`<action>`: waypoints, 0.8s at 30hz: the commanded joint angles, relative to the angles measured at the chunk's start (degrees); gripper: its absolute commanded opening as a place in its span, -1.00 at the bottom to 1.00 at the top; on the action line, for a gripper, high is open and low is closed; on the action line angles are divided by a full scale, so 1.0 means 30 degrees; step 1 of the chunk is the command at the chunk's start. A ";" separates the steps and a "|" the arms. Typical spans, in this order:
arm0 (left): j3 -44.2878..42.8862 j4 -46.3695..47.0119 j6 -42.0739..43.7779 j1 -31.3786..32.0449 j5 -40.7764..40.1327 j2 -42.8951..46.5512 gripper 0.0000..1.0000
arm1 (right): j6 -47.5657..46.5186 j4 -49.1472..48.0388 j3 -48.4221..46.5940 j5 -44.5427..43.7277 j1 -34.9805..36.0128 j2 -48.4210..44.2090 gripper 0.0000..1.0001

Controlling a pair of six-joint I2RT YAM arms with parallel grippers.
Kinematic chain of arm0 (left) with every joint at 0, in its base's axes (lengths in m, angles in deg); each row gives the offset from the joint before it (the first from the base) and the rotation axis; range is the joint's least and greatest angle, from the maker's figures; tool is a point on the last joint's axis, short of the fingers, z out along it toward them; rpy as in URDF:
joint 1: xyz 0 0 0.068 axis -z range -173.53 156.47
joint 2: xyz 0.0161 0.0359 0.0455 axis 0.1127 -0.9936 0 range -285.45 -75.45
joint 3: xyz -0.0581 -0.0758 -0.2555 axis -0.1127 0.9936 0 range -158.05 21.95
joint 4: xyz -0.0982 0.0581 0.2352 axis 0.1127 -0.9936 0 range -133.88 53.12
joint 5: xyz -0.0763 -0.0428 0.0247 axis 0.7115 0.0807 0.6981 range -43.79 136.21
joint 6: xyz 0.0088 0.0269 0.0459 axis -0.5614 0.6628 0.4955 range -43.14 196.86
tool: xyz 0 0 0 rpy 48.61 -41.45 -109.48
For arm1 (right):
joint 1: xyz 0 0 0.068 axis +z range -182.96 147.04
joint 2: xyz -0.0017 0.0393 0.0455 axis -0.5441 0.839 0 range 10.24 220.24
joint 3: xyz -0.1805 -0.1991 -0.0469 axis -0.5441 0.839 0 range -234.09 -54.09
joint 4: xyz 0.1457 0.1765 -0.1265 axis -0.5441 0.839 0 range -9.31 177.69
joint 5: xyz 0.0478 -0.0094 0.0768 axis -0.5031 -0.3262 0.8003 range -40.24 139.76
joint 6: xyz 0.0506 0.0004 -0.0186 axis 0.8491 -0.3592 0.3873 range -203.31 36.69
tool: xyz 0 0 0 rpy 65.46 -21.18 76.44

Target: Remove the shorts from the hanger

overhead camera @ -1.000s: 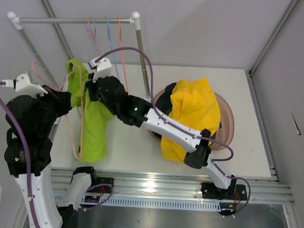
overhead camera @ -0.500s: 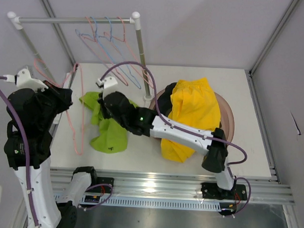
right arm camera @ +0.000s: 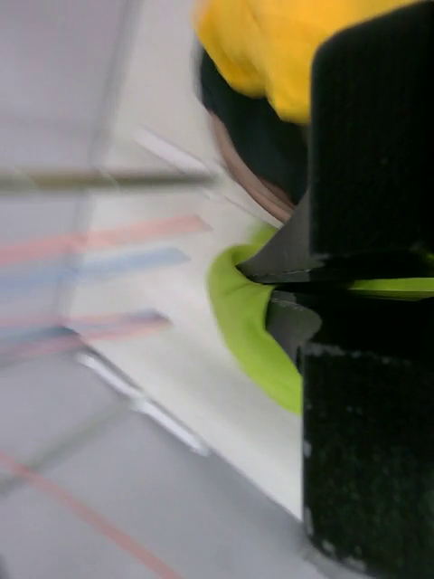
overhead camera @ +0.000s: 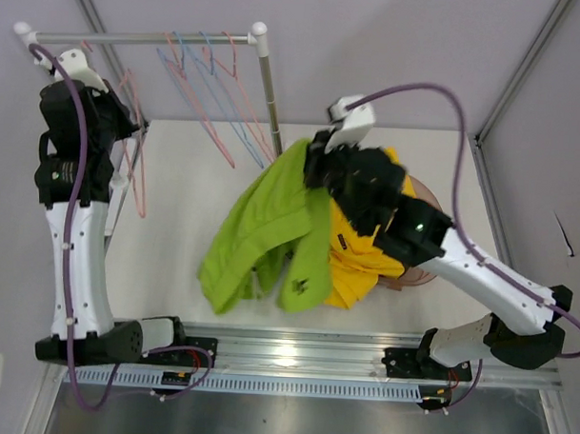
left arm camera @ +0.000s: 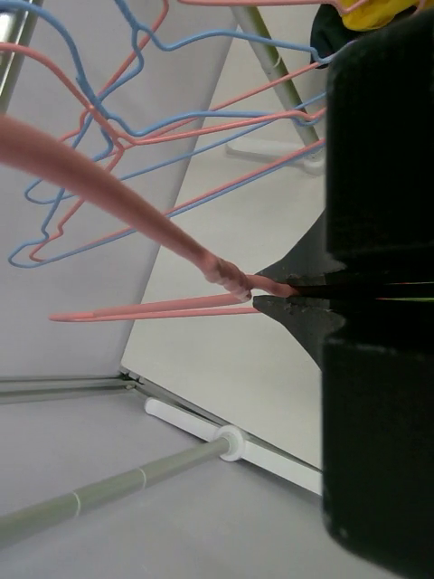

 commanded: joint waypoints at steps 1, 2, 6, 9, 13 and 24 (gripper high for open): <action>-0.1810 0.2814 0.0823 -0.0132 0.1433 -0.1913 -1.00 | -0.3636 -0.1204 -0.4676 -0.0791 -0.2019 -0.0358 -1.00; -0.2626 0.3046 0.0910 -0.0103 0.1726 -0.2383 -1.00 | -0.4365 -0.1174 -0.5584 -0.0384 -0.3214 -0.0008 -1.00; -0.3715 0.3897 0.1116 -0.0132 0.2868 -0.4084 -1.00 | -0.6449 -0.1349 -1.0034 0.0382 -0.6149 0.0785 -1.00; -0.4797 0.4308 0.1292 -0.0133 0.3719 -0.5401 -1.00 | -0.6424 -0.1437 -1.0924 0.1609 -0.8815 0.1080 -1.00; -0.7051 0.3634 0.1614 -0.0161 0.4306 -0.7248 -1.00 | -0.5020 -0.1320 -1.0286 0.2957 -1.1337 0.1138 -1.00; -0.3637 0.3632 0.1644 -0.0191 0.4278 -0.7227 -1.00 | -0.0713 -0.4509 0.1486 0.4484 -1.4798 -0.1292 -1.00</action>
